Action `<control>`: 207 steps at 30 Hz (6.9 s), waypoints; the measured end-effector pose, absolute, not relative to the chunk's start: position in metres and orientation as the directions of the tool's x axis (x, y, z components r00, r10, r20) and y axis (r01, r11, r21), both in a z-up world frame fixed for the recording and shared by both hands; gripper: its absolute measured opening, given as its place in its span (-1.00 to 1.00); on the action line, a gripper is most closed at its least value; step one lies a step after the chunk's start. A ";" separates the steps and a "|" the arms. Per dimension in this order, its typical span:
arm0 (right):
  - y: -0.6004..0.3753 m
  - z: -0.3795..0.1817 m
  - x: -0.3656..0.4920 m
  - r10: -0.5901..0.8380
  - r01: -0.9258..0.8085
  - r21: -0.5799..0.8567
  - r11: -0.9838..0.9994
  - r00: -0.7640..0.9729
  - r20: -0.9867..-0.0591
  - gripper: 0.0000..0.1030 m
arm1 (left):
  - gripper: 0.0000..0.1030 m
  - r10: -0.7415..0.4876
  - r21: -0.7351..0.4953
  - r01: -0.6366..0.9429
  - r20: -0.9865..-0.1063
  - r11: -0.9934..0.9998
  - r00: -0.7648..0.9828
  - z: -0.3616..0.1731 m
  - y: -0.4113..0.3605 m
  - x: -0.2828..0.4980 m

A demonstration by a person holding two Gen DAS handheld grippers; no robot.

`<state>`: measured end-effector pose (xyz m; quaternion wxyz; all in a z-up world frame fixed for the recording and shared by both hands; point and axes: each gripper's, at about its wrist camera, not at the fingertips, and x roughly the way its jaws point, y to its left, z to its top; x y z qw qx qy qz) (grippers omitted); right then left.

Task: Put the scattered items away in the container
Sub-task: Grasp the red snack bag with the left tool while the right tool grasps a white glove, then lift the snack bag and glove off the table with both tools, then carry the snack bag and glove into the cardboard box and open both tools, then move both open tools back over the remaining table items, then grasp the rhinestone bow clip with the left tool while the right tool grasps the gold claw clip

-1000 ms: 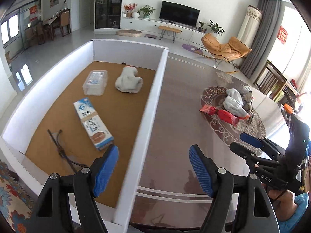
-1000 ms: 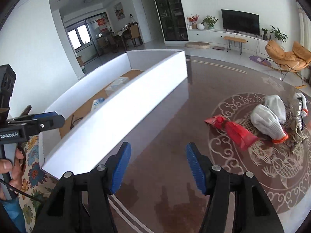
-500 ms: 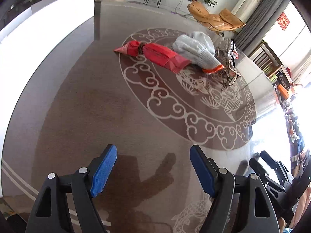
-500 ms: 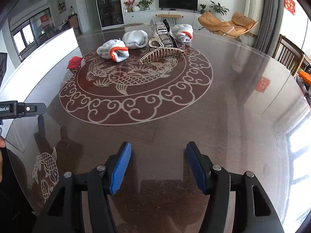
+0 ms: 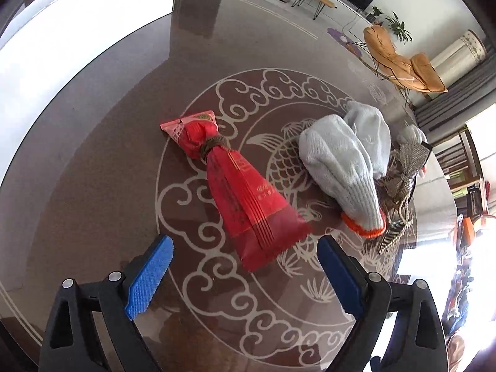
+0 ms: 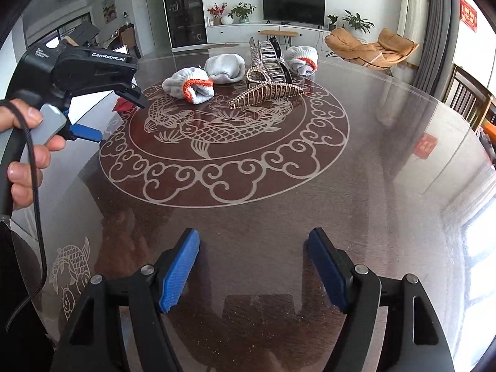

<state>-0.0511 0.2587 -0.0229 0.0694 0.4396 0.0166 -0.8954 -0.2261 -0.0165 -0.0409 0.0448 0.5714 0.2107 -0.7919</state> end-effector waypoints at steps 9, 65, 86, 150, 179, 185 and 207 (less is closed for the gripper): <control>0.259 -0.022 -0.051 -0.106 0.139 0.027 -0.990 -0.603 -0.790 0.45 | 0.71 0.045 -0.164 0.287 -0.923 -0.944 -0.382 -0.042 -0.021 -0.257; 0.307 -0.010 -0.030 -0.178 0.268 0.016 -0.963 -0.593 -0.785 0.32 | 0.50 0.226 -0.091 -0.293 -0.854 -0.952 -0.469 -0.036 -0.005 -0.081; 0.312 -0.023 -0.038 -0.101 0.181 -0.012 -0.983 -0.600 -0.793 0.37 | 0.42 0.168 0.002 -0.328 -0.857 -0.945 -0.487 -0.040 0.017 -0.072; 0.007 0.043 -0.123 -0.442 0.476 0.176 -0.862 -0.534 -0.721 0.19 | 0.95 0.132 -0.169 -0.001 -0.766 -0.986 -0.629 0.092 -0.269 -0.068; 0.382 -0.011 -0.383 -0.013 -0.281 0.190 -0.941 -0.529 -0.848 0.20 | 1.00 0.190 -0.001 -0.347 -0.839 -0.938 -0.510 -0.049 0.050 -0.140; 0.305 -0.008 -0.424 -0.314 0.034 0.332 -0.943 -0.427 -0.848 0.23 | 1.00 0.176 -0.054 -0.256 -0.859 -0.965 -0.481 -0.047 0.011 -0.152; 0.310 -0.004 0.002 -0.287 0.221 0.191 -0.956 -0.586 -0.758 0.23 | 1.00 0.329 -0.173 -0.346 -0.820 -0.922 -0.468 -0.041 0.024 -0.112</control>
